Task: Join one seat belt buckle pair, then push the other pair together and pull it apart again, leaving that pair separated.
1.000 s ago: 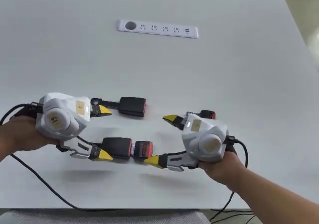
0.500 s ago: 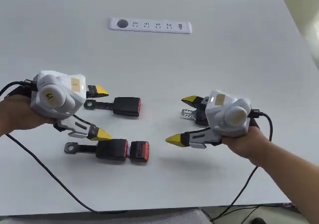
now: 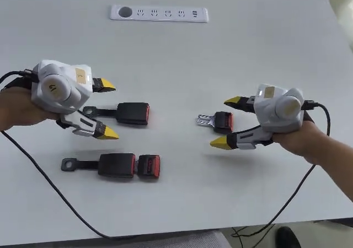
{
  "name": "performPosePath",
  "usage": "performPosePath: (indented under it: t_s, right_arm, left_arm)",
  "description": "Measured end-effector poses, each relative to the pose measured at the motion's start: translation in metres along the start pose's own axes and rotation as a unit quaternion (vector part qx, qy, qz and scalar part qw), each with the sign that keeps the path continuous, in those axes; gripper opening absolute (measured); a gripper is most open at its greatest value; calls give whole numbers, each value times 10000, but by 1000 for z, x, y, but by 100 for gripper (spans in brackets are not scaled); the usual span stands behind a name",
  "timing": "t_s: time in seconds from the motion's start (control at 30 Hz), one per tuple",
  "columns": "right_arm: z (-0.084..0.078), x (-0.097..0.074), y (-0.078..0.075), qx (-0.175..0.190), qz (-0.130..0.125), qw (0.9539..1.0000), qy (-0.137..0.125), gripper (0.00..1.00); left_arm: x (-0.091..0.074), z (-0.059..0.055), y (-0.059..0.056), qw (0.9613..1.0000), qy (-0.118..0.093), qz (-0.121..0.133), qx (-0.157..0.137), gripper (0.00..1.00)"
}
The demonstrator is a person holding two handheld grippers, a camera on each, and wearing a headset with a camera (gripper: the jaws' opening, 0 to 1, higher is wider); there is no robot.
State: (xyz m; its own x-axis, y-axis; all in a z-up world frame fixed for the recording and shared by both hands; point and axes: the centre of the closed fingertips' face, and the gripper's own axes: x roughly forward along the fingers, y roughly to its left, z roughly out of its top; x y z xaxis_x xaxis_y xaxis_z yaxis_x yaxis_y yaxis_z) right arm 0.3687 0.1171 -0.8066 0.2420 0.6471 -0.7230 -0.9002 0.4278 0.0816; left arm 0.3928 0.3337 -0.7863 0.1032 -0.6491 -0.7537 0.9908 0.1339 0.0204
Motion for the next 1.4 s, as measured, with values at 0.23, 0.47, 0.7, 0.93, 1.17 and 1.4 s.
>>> performPosePath:
  t_s: [0.23, 0.47, 0.7, 0.93, 1.17, 1.4]
  right_arm:
    - [-14, 6, -3, 75, 155, 9997, 173, 66]
    - [-13, 7, -1, -135, 277, 9993, 188, 63]
    - [-18, 3, -4, -474, 334, 9981, 187, 58]
    - [-21, 0, -10, -585, 300, 9977, 186, 52]
    - [-24, -3, -19, -703, 232, 9972, 73, 43]
    - [-24, -2, -20, -604, 285, 9976, -184, 34]
  left_arm:
    - [18, -11, 3, 9998, 123, -174, -36, 71]
    - [32, -16, 5, 9995, 140, -282, -102, 68]
    - [39, -15, 10, 9995, 148, -283, -19, 59]
    - [39, -13, 10, 9990, 173, -377, 133, 43]
    - [38, -10, 8, 9981, 199, -446, 370, 34]
    - [38, -10, 7, 9978, 250, -406, 459, 34]
